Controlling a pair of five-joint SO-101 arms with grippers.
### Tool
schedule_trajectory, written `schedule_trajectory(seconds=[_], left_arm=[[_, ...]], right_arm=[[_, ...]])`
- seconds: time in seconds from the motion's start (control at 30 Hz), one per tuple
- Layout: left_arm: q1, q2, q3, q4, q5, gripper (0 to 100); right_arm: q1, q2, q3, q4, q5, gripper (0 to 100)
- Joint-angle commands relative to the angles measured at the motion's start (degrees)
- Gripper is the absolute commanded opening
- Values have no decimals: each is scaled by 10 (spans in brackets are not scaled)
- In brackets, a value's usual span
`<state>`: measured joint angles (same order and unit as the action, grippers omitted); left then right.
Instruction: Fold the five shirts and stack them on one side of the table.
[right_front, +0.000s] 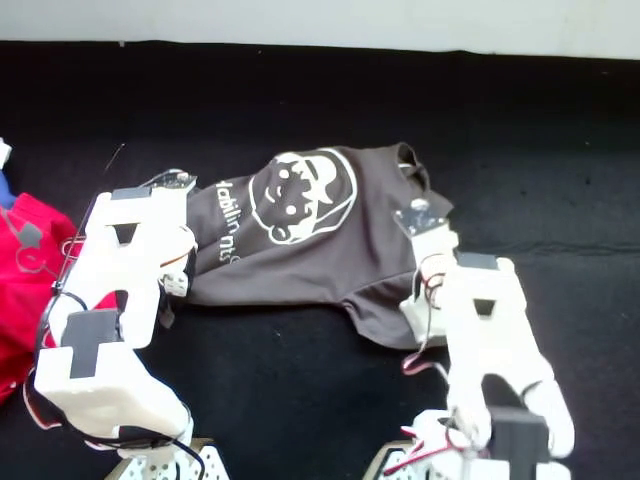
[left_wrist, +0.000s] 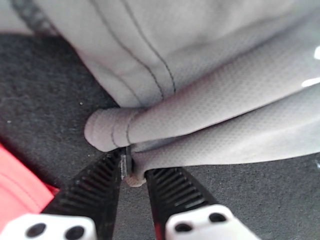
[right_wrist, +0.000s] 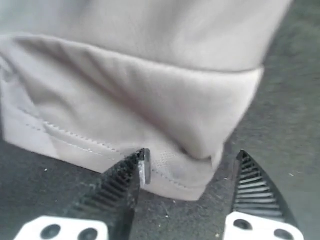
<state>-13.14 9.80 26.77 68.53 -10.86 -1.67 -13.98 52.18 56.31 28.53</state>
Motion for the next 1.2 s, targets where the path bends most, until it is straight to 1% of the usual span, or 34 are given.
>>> schedule_trajectory(seconds=[0.0, 0.07, 0.13, 0.2, 0.27, 0.3, 0.43, 0.53, 0.7, 0.8, 0.87, 0.93, 1.03, 1.17], left_arm=[[12, -4, -3, -2, -3, 9], [12, -4, -3, -3, -3, 9], [12, -4, -3, -3, -3, 9], [12, -4, -3, -2, -3, 9], [12, -4, -3, 1, -3, 9], [12, -4, -3, 1, -3, 9], [13, -5, -16, 4, -3, 8], [14, -5, -68, 63, -3, 8], [14, -5, -202, 191, -2, 8], [14, -5, -294, 262, -4, 8], [13, -5, -358, 304, -4, 8], [13, -8, -411, 326, -4, 8], [12, -55, -437, 328, -4, 8], [26, -155, -446, 327, -5, 8]], right_arm=[[7, 43, -32, -21, 2, 262], [7, 46, -49, -20, 2, 224], [7, 39, -60, -19, 2, 128], [7, 26, -65, -19, 2, 4], [7, 5, -65, -18, 2, 22], [9, -10, -64, -17, 2, 6], [36, -100, -71, -6, 4, 6], [55, -178, -74, -7, 4, 6], [74, -284, -80, -22, -1, 6], [80, -320, -109, -45, -35, 6], [82, -321, -149, -50, -52, 6], [82, -307, -198, -47, -63, 6], [82, -265, -286, -27, -67, 6], [81, -188, -429, 22, -67, 6]])
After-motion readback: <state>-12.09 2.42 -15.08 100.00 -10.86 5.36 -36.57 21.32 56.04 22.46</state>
